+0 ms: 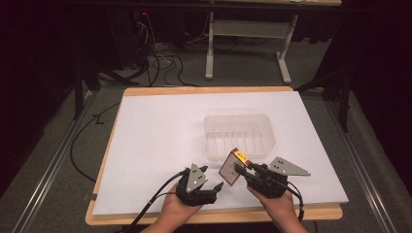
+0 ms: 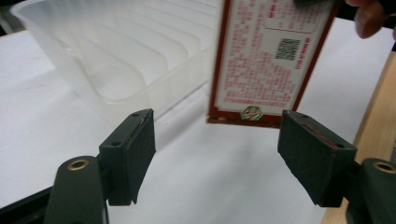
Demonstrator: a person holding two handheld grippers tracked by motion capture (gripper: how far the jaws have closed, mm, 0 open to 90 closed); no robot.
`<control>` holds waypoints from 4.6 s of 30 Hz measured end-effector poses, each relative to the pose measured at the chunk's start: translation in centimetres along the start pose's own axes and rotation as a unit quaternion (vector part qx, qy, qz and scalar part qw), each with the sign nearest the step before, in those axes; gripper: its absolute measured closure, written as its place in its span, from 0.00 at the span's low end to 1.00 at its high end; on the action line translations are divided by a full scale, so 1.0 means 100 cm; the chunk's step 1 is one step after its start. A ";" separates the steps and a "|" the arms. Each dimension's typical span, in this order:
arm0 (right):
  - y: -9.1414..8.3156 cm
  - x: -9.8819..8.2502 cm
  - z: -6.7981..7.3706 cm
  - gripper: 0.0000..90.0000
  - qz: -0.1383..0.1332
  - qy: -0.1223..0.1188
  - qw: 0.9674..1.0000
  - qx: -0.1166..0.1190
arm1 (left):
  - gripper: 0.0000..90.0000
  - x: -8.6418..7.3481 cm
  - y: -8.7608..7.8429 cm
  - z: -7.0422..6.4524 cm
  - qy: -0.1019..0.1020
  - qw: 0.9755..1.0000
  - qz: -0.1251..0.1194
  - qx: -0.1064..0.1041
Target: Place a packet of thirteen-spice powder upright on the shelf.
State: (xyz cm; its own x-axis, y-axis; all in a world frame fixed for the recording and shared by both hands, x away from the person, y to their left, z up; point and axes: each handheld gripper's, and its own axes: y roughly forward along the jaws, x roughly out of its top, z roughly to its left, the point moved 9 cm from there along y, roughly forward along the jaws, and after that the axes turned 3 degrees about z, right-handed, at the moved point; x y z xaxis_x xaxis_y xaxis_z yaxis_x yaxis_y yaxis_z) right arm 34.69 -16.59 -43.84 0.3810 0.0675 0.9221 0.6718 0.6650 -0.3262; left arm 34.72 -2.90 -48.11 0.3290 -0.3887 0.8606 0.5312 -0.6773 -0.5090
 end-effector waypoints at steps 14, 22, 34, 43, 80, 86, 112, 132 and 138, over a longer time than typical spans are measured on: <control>-0.023 0.006 -0.028 0.76 -0.022 0.001 0.999 -0.041 | 0.34 -0.002 -0.006 0.027 -0.013 1.000 0.002 0.020; -0.042 0.011 -0.049 0.76 -0.037 0.010 0.997 -0.070 | 0.34 -0.002 -0.009 0.034 -0.006 1.000 0.005 0.026; -0.056 0.015 -0.068 0.76 -0.047 0.015 0.993 -0.105 | 0.35 -0.002 -0.030 0.067 -0.024 0.998 -0.001 0.052; -0.060 0.017 -0.078 0.76 -0.051 0.019 0.989 -0.135 | 0.34 -0.018 -0.058 0.082 -0.027 0.997 0.007 0.067; -0.013 0.060 -0.127 0.76 -0.053 0.022 0.965 -0.255 | 0.34 -0.031 -0.062 0.084 -0.028 0.998 0.022 0.053; -0.006 0.062 -0.139 0.76 -0.046 0.023 0.960 -0.275 | 0.33 -0.032 -0.062 0.085 -0.030 0.998 0.024 0.054; 0.023 0.038 -0.155 0.76 0.000 0.015 0.949 -0.314 | 0.33 -0.033 -0.063 0.086 -0.034 0.998 0.026 0.049; 0.031 0.028 -0.160 0.75 0.016 0.013 0.947 -0.322 | 0.33 -0.033 -0.063 0.087 -0.037 0.998 0.026 0.046; 0.032 0.022 -0.160 0.74 0.026 0.011 0.947 -0.319 | 0.33 -0.033 -0.063 0.086 -0.036 0.998 0.028 0.044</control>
State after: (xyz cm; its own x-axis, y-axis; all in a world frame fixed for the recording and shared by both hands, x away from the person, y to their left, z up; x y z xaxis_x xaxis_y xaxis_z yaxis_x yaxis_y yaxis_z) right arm 47.86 -26.21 -46.21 0.4324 0.0673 0.8991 0.8964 0.0750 -0.4368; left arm 37.04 8.02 -47.93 0.4138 -0.3753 0.8294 0.5765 -0.5971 -0.5578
